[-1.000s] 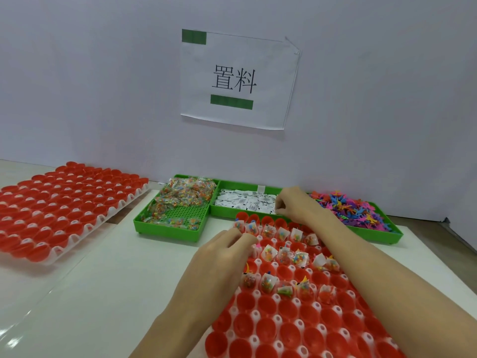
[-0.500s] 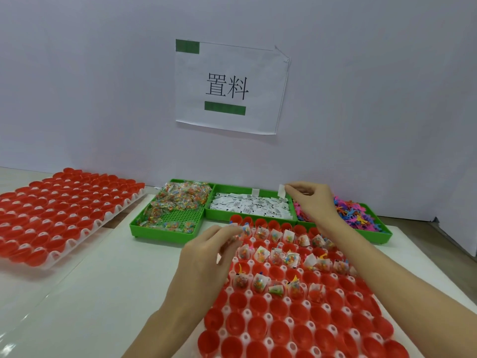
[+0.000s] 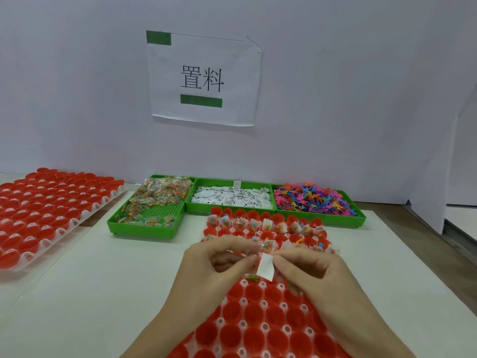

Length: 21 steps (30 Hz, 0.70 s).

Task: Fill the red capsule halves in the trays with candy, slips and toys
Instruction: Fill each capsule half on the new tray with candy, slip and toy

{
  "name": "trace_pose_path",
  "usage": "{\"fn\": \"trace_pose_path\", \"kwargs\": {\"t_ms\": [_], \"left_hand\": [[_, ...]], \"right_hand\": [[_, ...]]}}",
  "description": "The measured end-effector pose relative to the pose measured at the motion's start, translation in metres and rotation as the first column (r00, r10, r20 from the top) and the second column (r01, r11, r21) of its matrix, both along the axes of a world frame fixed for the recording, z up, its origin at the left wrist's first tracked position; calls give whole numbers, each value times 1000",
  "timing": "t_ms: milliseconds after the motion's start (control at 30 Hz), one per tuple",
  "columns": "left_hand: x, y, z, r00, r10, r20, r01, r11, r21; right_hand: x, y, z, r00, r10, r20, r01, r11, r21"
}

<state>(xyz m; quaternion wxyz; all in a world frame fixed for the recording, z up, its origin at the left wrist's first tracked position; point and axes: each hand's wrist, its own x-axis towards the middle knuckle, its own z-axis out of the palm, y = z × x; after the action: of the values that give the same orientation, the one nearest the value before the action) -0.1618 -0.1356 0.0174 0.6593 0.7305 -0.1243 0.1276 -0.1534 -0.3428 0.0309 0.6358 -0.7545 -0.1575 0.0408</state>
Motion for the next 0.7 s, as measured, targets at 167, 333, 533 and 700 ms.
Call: {"fn": "trace_pose_path", "kwargs": {"t_ms": [167, 333, 533, 700], "left_hand": [[-7, -12, 2, 994, -78, -80, 69, 991, -111], [-5, -12, -2, 996, -50, -70, 48, 998, -31], [-4, -1, 7, 999, 24, -27, -26, 996, -87], [-1, 5, 12, 996, 88, -2, -87, 992, -87]], "right_hand": [[-2, 5, -2, 992, -118, 39, 113, 988, 104], [-7, 6, -9, 984, -127, 126, 122, 991, 51], [1, -12, 4, 947, -203, 249, 212, 977, -9], [53, -39, 21, 923, -220, 315, 311, 909, -277]]}}
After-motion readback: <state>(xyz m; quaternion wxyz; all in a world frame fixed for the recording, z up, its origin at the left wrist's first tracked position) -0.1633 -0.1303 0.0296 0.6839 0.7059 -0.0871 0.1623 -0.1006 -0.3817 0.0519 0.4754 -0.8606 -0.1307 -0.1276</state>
